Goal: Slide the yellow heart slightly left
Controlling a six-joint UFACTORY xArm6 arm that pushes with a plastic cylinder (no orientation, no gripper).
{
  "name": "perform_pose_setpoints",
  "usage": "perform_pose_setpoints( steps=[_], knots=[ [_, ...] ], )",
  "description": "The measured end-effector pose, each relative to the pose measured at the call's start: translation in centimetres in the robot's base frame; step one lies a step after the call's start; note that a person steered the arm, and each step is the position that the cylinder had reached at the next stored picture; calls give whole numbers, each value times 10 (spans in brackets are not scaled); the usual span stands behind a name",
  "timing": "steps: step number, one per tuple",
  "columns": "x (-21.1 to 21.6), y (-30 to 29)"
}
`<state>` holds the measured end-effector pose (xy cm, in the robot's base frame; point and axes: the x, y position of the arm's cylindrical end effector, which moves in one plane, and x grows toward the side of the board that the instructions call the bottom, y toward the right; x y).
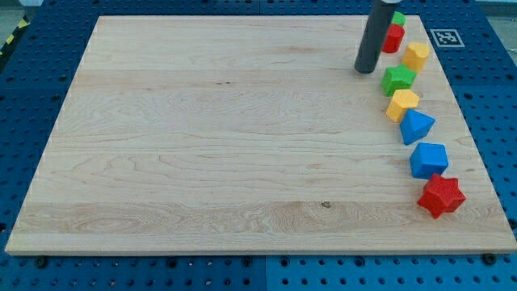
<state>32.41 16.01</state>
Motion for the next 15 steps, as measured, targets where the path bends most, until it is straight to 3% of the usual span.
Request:
perform_pose_setpoints(
  steps=[2,3,5,6,7,9,15],
  knots=[
    [-119,2],
    [-133,19],
    [-133,131],
    [-109,144],
    [-66,144],
    [-22,144],
    [-9,116]
  ],
)
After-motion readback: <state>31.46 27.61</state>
